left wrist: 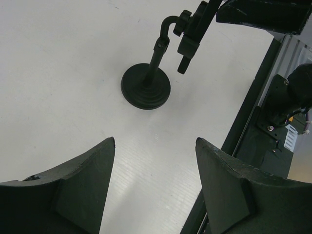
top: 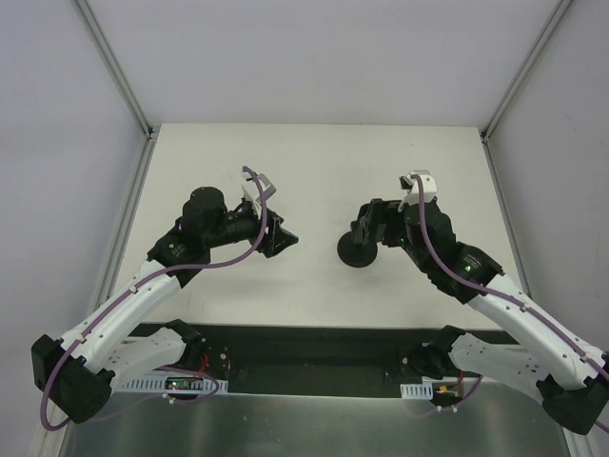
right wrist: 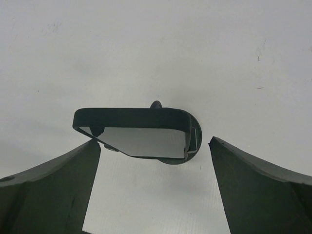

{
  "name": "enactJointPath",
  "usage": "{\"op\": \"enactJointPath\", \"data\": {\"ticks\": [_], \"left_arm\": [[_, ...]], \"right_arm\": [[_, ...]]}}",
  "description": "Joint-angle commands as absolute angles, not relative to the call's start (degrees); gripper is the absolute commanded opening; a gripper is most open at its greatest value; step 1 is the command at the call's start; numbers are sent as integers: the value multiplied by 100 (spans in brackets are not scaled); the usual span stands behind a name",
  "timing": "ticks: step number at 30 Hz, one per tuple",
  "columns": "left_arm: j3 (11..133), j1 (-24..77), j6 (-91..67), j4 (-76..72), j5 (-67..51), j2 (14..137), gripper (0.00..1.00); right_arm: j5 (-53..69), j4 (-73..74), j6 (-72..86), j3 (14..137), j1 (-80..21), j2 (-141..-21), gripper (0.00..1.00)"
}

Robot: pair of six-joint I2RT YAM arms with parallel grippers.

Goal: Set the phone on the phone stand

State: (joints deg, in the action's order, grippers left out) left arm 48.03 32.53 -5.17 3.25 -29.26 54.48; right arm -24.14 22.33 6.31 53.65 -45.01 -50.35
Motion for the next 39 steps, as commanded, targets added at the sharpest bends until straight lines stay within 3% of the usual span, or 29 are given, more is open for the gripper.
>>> {"op": "enactJointPath", "data": {"ticks": [1, 19, 25, 30, 35, 38, 39], "left_arm": [[4799, 3208, -571, 123, -2848, 5440, 66], [4816, 3208, -589, 141, -2795, 5405, 66], [4825, 3208, -589, 158, -2734, 5388, 80], [4834, 3208, -589, 211, -2558, 5344, 91], [4860, 3208, -571, 272, -2452, 5309, 91], [4887, 3217, -545, 325, -2400, 5300, 91], [4895, 3208, -536, 351, -2382, 5291, 91]], "right_arm": [[-2619, 1854, 818, 5677, -4614, -5194, 96], [-3551, 1969, 1371, 5906, -4904, -5615, 97], [-3709, 2127, 1511, 6178, -5045, -5923, 99], [-4121, 2320, 1547, 6311, -5229, -6205, 87], [-4640, 2040, 1004, 6091, -5300, -6275, 77], [-4841, 1802, 695, 6065, -5291, -6302, 59], [-4886, 1636, 459, 6047, -5265, -6293, 43]]}}
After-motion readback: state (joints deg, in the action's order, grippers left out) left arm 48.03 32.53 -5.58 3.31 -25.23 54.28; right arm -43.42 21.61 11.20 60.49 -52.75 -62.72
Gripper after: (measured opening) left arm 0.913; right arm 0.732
